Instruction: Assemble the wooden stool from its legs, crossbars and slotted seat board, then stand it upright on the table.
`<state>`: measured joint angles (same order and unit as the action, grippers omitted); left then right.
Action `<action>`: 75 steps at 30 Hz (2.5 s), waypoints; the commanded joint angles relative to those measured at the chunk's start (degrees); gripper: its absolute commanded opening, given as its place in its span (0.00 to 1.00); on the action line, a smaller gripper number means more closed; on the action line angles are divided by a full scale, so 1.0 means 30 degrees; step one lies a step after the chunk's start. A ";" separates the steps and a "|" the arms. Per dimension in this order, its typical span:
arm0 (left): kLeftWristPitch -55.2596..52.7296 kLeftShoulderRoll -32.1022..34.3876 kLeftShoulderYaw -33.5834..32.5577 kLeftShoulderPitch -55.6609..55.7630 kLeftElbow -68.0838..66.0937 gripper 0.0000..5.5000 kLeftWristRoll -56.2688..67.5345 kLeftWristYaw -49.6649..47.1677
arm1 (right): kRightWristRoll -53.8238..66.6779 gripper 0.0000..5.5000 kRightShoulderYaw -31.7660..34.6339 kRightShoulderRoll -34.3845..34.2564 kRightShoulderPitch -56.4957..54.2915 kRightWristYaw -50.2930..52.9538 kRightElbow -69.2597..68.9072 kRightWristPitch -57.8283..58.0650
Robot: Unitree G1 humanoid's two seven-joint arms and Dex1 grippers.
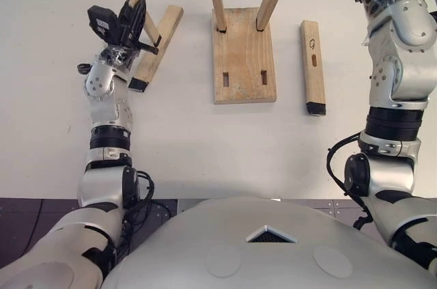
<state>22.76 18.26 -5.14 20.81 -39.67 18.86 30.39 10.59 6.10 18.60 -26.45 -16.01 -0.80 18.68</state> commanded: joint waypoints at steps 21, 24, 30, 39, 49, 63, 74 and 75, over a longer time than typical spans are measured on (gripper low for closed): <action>-1.9489 0.5053 -0.0286 -0.3843 0.7888 0.61 -0.0931 -0.0068 | -0.0755 0.00 -0.1171 -0.0210 0.0122 -0.0091 -0.0413 -0.0311; -1.9452 0.5270 -0.0161 -0.4725 0.8027 0.61 -0.1313 0.0098 | -0.0779 0.00 -0.1218 -0.0138 0.0121 -0.0169 -0.0385 -0.0353; -1.7274 0.4462 -0.0284 -0.6064 0.7494 0.45 -0.1781 -0.0226 | -0.1986 0.00 -0.1605 0.0107 -0.0842 0.0536 0.0878 -0.0903; -1.5675 0.2510 -0.3528 -0.2095 1.1606 0.36 0.2212 -0.1031 | 0.3227 0.12 0.3027 0.0611 -0.4216 -0.1135 0.4157 0.0697; -2.6000 0.3591 -0.3576 1.1370 1.5117 0.36 1.0961 -0.1281 | 1.1872 0.46 0.4620 0.4158 -0.9887 -1.1233 0.5979 0.8837; -2.5833 0.0227 -0.1061 0.9067 1.8124 0.36 1.3355 0.0093 | 1.9082 0.69 0.7774 0.5515 -1.2688 -1.3778 0.9027 1.7952; -2.4992 -0.0714 0.0564 0.5952 1.9677 0.36 1.2676 -0.0250 | 1.7640 0.69 0.6643 0.5011 -1.2935 -1.2817 1.0126 1.7021; -2.5000 -0.0741 0.0492 0.5816 1.9605 0.36 1.2723 -0.0260 | 1.7663 0.67 0.6653 0.5113 -1.2961 -1.2963 1.0316 1.7119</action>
<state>-53.00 15.85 -3.37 39.10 18.76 57.34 29.90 63.96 26.48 34.08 -63.85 -54.66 29.26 70.03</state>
